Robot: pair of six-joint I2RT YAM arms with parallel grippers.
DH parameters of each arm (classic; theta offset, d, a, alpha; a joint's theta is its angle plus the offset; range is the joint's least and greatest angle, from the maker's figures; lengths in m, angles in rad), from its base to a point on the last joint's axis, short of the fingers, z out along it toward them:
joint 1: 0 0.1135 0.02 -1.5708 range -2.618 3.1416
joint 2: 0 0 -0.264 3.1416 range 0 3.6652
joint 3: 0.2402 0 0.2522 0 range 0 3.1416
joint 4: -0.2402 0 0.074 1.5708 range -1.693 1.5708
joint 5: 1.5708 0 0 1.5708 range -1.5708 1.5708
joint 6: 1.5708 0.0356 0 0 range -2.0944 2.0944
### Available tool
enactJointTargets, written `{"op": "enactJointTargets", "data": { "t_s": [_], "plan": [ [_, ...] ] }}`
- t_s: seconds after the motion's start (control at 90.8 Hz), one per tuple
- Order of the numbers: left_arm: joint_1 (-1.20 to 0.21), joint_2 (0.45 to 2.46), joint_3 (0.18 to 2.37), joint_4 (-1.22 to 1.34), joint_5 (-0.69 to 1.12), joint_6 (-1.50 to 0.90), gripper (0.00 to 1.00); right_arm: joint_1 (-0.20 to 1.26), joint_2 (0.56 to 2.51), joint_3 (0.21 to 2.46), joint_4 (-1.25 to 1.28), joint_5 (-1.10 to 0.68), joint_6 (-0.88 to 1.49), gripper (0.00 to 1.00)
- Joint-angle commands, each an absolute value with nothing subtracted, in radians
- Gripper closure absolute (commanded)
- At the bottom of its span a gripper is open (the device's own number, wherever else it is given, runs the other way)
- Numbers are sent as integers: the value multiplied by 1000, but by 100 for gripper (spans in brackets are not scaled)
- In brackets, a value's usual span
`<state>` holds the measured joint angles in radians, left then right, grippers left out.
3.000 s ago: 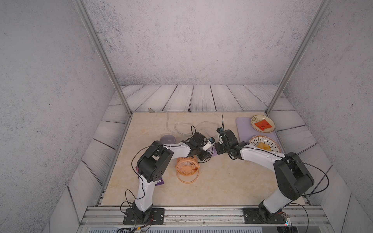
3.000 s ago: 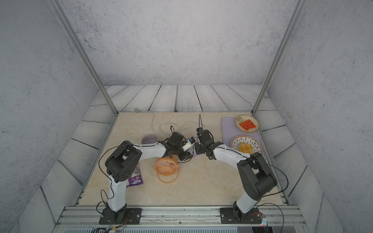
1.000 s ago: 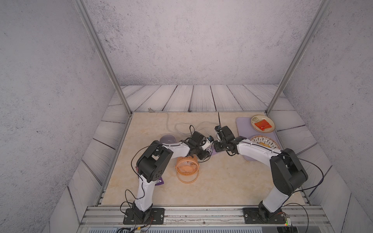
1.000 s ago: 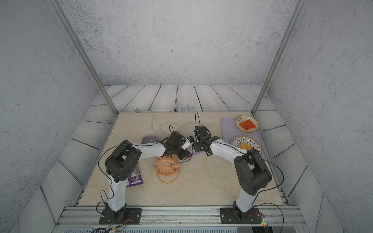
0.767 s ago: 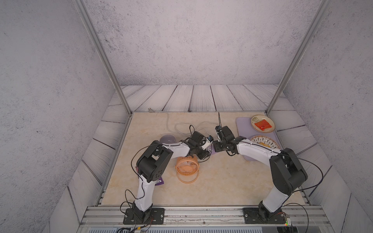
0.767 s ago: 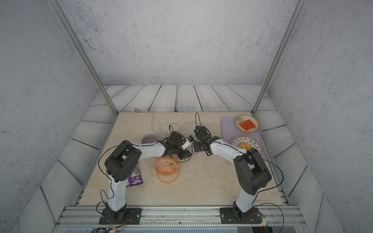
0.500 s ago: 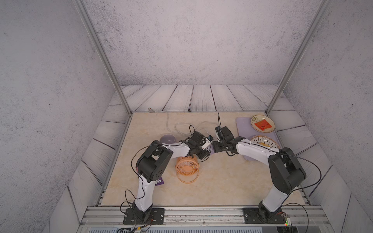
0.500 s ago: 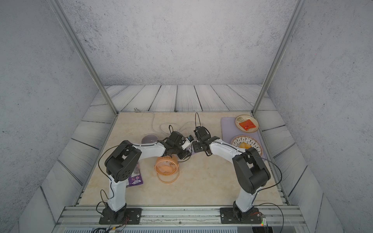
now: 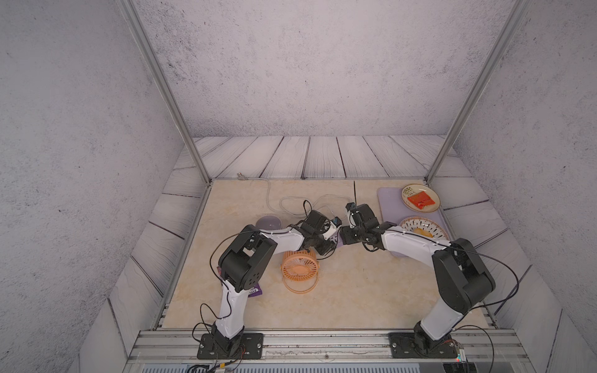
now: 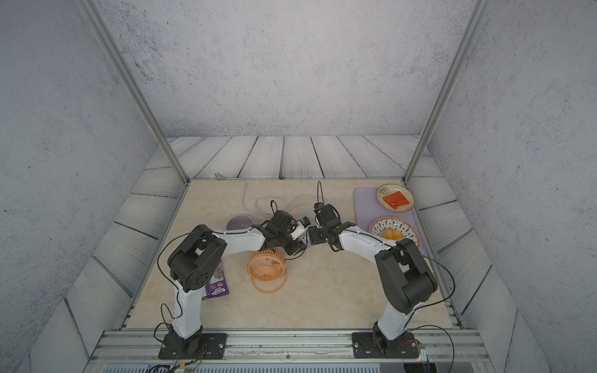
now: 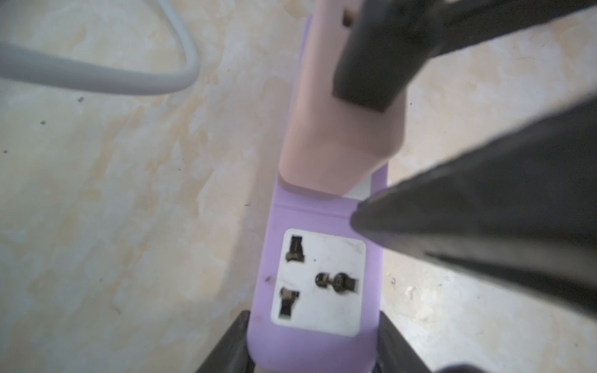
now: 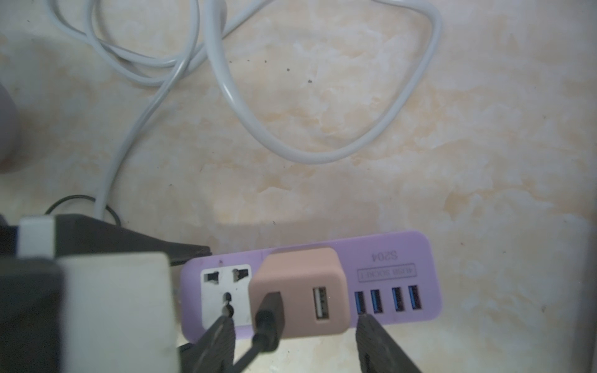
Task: Unplug the desk fan from the power strip
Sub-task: Remove the plug from the socket.
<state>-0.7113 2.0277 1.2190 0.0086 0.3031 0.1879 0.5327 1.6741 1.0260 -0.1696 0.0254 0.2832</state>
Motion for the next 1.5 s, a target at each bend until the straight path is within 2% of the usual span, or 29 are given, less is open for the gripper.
{"op": "enactJointTargets", "data": {
  "t_s": [0.0,0.429,0.804,1.123,1.486],
  "plan": [
    [-727,2022,1220,-20,322,213,100,522,1628,1005,-110,-2,279,35],
    [-727,2016,1220,-26,325,215,100,498,1635,968,-53,-25,265,38],
    [-727,2013,1218,-30,333,217,100,498,1653,971,-40,-25,243,44],
    [-727,2014,1218,-31,337,219,100,498,1662,969,-36,-8,236,42],
    [-727,2016,1218,-33,341,219,100,498,1675,988,-39,-14,226,47]
  ]
}}
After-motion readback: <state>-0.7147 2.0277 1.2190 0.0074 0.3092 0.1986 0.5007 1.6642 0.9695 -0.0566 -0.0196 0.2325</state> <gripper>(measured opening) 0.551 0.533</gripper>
